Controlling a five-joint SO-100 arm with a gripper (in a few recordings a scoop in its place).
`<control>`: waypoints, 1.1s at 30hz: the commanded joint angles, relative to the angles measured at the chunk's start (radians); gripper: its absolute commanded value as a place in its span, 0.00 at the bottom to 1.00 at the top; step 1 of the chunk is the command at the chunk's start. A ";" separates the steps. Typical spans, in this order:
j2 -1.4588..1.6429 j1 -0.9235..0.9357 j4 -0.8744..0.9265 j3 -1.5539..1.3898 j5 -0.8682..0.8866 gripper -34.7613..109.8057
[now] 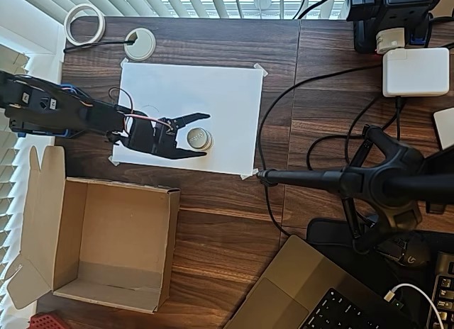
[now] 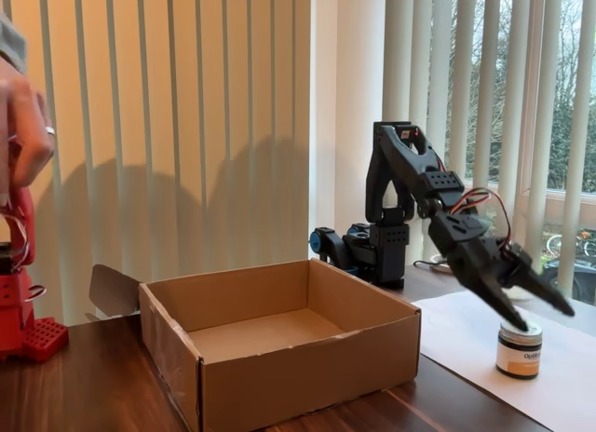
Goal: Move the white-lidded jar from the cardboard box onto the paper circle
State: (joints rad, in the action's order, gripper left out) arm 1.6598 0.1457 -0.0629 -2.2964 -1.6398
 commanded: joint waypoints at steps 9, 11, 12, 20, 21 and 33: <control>0.535 -0.094 0.081 -0.121 0.649 0.55; 0.632 -0.106 0.127 -0.193 0.755 0.53; 0.680 -0.110 0.143 -0.230 0.815 0.53; 1.054 -0.140 0.331 -0.500 1.167 0.52; 1.108 -0.143 0.383 -0.525 1.200 0.52; 1.488 -0.153 0.841 -0.706 1.370 0.40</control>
State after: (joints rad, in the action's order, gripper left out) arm 3.0450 0.0031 0.6780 -2.9943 -0.2807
